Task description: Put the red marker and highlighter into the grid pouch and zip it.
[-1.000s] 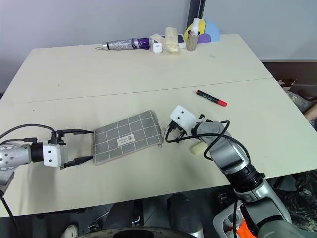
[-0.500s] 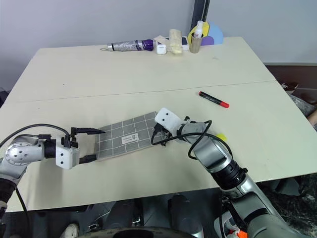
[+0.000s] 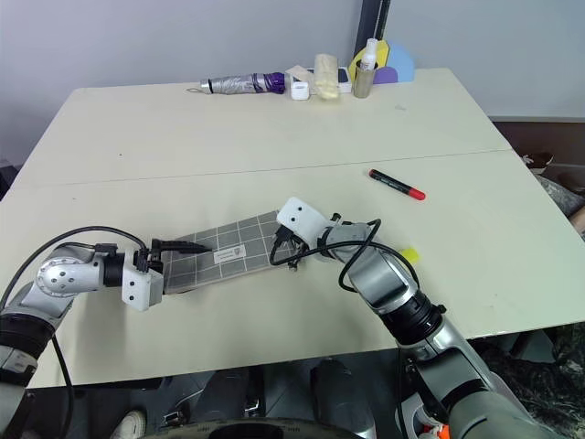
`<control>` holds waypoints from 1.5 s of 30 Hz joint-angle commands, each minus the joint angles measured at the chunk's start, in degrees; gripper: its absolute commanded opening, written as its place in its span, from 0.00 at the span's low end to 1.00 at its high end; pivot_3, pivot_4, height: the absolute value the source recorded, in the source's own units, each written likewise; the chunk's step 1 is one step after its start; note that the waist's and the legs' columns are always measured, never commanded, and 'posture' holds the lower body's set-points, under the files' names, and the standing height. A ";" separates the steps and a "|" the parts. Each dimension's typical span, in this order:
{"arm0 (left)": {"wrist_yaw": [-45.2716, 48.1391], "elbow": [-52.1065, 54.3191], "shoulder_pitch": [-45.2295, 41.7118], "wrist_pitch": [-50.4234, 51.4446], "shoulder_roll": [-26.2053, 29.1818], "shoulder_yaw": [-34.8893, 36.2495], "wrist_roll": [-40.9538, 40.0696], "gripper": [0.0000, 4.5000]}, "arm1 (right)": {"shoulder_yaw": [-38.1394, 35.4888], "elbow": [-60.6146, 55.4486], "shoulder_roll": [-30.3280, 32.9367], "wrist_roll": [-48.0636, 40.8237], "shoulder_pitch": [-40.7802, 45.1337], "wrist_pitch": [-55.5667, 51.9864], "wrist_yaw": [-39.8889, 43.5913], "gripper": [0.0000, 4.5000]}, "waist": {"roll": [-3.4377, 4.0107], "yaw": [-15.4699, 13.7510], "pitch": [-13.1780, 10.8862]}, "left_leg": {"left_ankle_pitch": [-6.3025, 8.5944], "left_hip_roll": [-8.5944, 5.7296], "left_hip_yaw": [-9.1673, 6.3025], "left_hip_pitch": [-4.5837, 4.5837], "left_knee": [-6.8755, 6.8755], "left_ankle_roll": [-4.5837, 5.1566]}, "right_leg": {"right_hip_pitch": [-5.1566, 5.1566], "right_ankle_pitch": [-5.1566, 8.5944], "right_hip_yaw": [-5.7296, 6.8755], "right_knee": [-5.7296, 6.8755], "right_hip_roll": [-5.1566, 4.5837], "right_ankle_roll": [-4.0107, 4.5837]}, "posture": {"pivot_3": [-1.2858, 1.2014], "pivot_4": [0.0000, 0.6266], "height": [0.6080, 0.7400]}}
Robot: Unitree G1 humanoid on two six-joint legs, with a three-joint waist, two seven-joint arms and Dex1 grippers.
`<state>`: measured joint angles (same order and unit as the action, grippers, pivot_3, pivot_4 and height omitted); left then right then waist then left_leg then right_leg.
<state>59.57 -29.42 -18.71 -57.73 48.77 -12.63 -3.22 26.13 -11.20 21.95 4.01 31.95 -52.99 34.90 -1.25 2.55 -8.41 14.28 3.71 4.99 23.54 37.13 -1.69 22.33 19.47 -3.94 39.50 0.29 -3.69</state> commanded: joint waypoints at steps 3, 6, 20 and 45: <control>1.46 3.94 1.07 10.22 -0.59 2.46 -8.95 0.02 | -4.67 -1.20 2.75 -0.73 0.78 2.39 0.01 0.00 | 0.00 -0.06 -0.01 | 0.00 -0.01 0.00 0.12 0.01 0.00 | 0.11 0.00 0.01 -0.02 -0.01 0.00 | 0.52 0.24 1.00; -0.50 11.19 2.84 24.55 -1.44 5.00 -15.62 0.01 | -9.30 -1.58 5.33 -0.68 1.41 5.38 -0.99 0.00 | 0.01 -0.02 -0.02 | 0.00 0.00 -0.03 0.38 0.04 0.00 | 0.33 0.00 0.02 -0.01 -0.01 -0.01 | 0.52 0.24 1.00; -19.54 38.08 4.02 66.71 -13.62 11.12 -25.47 0.00 | -25.53 -7.12 9.90 -10.13 -0.30 3.36 0.89 0.89 | 0.04 0.04 -0.09 | -0.01 0.00 -0.15 0.60 0.09 -0.01 | 0.46 -0.01 0.02 -0.01 0.08 -0.03 | 0.52 0.24 1.00; -23.67 41.72 5.36 68.38 -23.13 7.67 -14.95 0.00 | -20.94 -5.52 2.20 -13.19 2.44 1.85 -5.97 0.02 | 0.04 -0.12 -0.09 | -0.03 -0.01 -0.13 0.60 0.11 -0.05 | 0.44 -0.01 0.00 -0.02 0.07 -0.04 | 0.52 0.24 1.00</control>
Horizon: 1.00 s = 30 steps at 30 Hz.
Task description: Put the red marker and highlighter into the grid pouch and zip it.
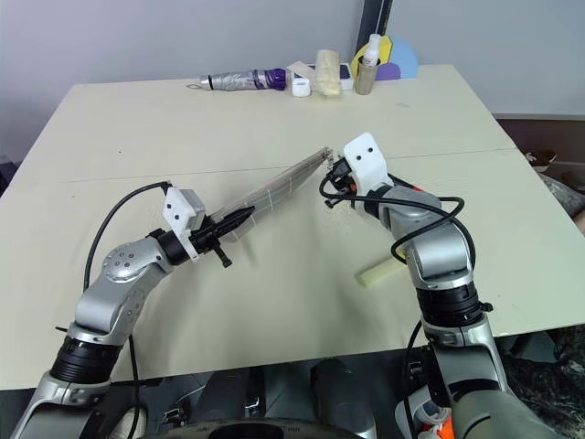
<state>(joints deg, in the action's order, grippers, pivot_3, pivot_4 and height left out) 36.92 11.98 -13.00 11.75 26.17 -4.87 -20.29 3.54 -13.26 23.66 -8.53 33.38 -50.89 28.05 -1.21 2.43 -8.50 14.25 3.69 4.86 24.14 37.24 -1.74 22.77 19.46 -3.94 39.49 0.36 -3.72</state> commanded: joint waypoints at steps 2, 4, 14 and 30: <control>-1.55 -0.22 -0.66 -1.48 -1.29 -0.75 3.76 0.00 | 4.52 -5.51 1.34 -0.63 0.74 -0.55 2.37 0.02 | 0.00 0.00 0.00 | 0.00 0.00 0.00 0.00 0.00 0.00 | 0.00 0.00 0.00 0.00 0.00 0.00 | 0.52 0.24 1.00; -2.35 -0.76 -1.06 -1.81 -2.48 -1.42 5.13 0.00 | 8.42 -8.57 2.29 -0.85 0.27 -1.23 4.36 0.02 | 0.00 -0.05 0.00 | 0.00 0.00 -0.01 0.00 0.00 0.00 | 0.00 0.00 0.00 0.00 0.00 0.00 | 0.52 0.24 1.00; -5.03 -3.96 -1.33 -4.84 -7.44 -4.67 11.58 0.00 | 19.21 -15.55 -1.38 -1.53 1.64 -4.58 4.90 0.02 | -0.02 -0.08 0.02 | 0.00 -0.01 -0.07 -0.06 0.08 0.01 | -0.10 -0.02 0.02 0.01 0.00 -0.03 | 0.52 0.24 1.00; -7.00 -17.74 -10.01 -13.38 -15.60 -9.79 20.65 0.00 | 21.34 -15.43 -0.86 -2.46 5.37 -6.32 7.81 0.02 | -0.03 -0.29 0.02 | 0.00 -0.03 -0.07 -0.04 0.11 0.02 | -0.11 -0.03 0.03 0.00 0.00 -0.05 | 0.52 0.24 1.00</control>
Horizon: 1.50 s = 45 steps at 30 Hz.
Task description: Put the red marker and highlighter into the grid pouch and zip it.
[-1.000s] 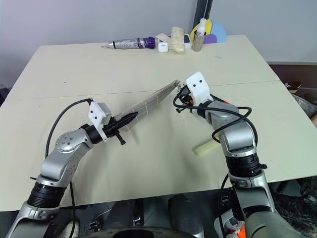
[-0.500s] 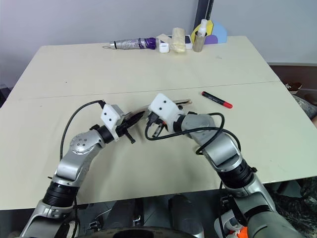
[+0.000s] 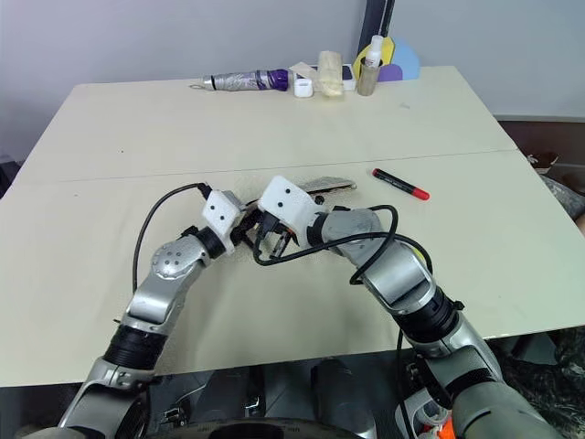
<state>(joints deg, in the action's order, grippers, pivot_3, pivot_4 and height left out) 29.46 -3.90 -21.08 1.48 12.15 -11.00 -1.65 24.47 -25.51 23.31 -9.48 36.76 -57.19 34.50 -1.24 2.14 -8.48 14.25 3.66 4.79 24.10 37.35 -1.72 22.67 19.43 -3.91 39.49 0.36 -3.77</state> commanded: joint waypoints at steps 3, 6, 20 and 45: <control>1.03 -5.09 -3.55 -5.70 -2.04 -4.10 3.14 0.00 | -0.68 -4.08 0.96 -2.65 2.26 -1.50 2.82 0.02 | -0.01 -0.03 0.00 | 0.00 0.00 -0.01 0.05 -0.02 0.01 | 0.03 0.00 0.00 -0.03 0.00 0.00 | 0.52 0.24 1.00; 1.49 -8.22 -5.33 -7.98 -2.51 -4.34 3.98 0.00 | -1.53 -5.73 3.91 -4.08 1.89 -2.85 5.08 0.02 | 0.00 -0.15 0.00 | 0.00 0.00 -0.01 0.10 -0.03 0.01 | 0.08 0.00 0.01 -0.04 0.00 0.00 | 0.52 0.24 1.00; 1.92 -3.64 -3.28 -3.73 0.91 2.21 -0.63 0.00 | -12.46 -4.54 16.99 -4.39 -4.04 -1.31 6.12 0.74 | -0.01 0.05 0.00 | 0.01 0.00 -0.03 0.17 -0.01 0.01 | 0.10 0.00 0.01 -0.05 -0.01 -0.01 | 0.52 0.24 1.00; 12.80 2.58 1.26 -1.77 11.67 3.93 -4.24 0.00 | -26.36 8.91 40.14 1.05 -32.96 33.30 25.15 0.74 | -0.14 -1.13 -0.15 | 0.02 0.00 0.05 -0.54 -0.13 0.02 | -0.56 0.01 -0.04 -0.19 0.01 -0.02 | 0.52 0.24 1.00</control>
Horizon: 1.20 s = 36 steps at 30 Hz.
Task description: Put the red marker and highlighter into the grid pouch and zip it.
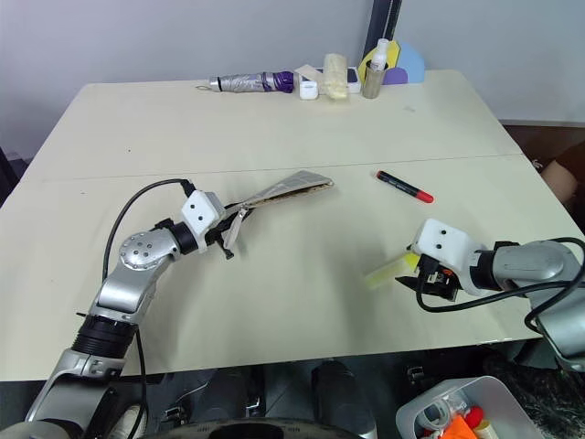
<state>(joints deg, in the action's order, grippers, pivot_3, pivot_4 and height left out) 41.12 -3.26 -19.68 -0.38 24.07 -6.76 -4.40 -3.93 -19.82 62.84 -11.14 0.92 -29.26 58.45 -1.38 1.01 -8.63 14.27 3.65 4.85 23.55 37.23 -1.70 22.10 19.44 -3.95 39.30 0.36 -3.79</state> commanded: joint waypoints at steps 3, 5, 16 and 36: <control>2.47 3.33 0.59 0.76 -0.09 -0.79 -2.15 0.00 | 5.26 7.43 0.95 5.04 5.41 10.68 3.51 0.74 | 0.01 -0.02 -0.01 | 0.00 0.00 0.02 0.00 0.00 0.00 | 0.02 0.00 -0.01 0.00 0.00 0.00 | 0.52 0.24 1.00; 2.58 4.34 1.19 1.31 -0.13 -0.85 -2.39 0.00 | 6.54 9.68 0.57 5.94 6.81 13.13 4.53 0.74 | 0.02 -0.05 -0.02 | 0.00 0.01 0.01 0.00 -0.01 0.00 | 0.01 0.00 -0.02 0.00 0.01 0.00 | 0.52 0.24 1.00; 1.50 7.74 3.32 3.18 -1.28 -0.99 -2.30 0.00 | 7.52 11.53 -1.20 3.83 7.41 7.45 8.05 0.23 | 0.02 -0.20 -0.01 | 0.00 0.01 0.00 -0.04 0.00 0.00 | -0.06 0.00 -0.02 0.00 -0.01 0.01 | 0.52 0.24 1.00; 2.11 6.21 0.98 2.37 -2.67 -1.39 -2.33 0.00 | 1.59 -11.61 -7.65 -7.98 18.82 -18.64 -5.88 0.19 | 0.07 -0.22 -0.06 | 0.01 0.00 -0.01 -0.06 0.00 0.00 | -0.11 0.00 -0.01 -0.03 -0.05 0.00 | 0.52 0.24 1.00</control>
<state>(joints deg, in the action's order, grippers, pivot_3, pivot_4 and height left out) 43.20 2.24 -17.84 3.10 21.80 -8.12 -5.77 -1.81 -30.73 55.13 -18.80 18.11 -47.02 53.71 -1.31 0.80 -8.69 14.27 3.65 4.83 23.49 37.22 -1.69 22.01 19.44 -3.96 39.26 0.31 -3.78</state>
